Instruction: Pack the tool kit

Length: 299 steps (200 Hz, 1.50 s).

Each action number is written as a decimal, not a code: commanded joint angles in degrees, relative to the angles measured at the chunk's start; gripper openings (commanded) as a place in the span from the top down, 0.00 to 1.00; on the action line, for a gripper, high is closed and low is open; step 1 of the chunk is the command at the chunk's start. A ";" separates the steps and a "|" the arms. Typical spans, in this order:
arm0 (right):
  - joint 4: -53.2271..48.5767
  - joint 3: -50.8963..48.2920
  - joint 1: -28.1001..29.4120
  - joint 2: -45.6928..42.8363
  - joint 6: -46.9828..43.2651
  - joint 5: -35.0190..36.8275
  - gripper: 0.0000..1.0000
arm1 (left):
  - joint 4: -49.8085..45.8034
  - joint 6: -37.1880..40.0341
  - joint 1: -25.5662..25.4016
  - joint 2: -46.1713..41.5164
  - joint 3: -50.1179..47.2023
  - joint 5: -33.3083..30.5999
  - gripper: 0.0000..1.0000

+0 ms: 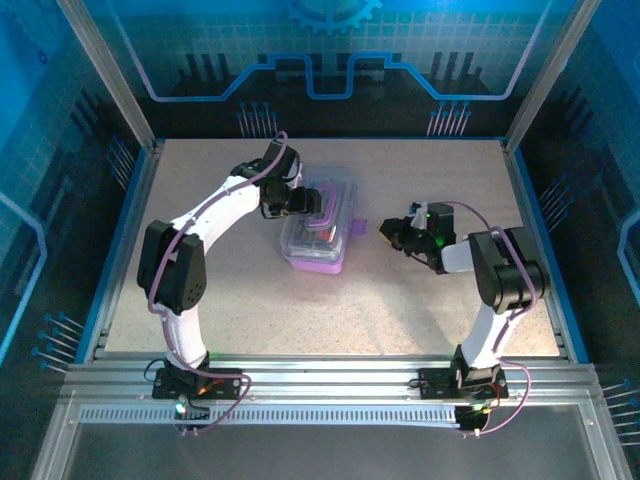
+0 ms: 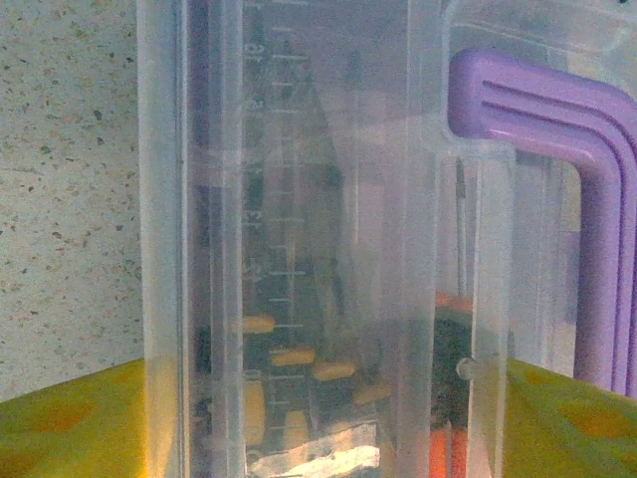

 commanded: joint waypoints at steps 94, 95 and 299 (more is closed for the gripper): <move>10.46 6.01 5.07 10.58 4.73 -1.10 0.78 | -5.83 -1.24 -0.91 8.87 -4.86 -3.02 0.74; 10.61 6.06 5.07 10.69 4.83 -1.15 0.78 | -5.91 -1.21 -0.91 8.95 -4.87 -3.13 0.74; 17.43 6.06 7.46 4.38 9.78 -5.60 0.59 | -6.52 -1.09 -2.07 9.99 -3.88 -2.80 0.75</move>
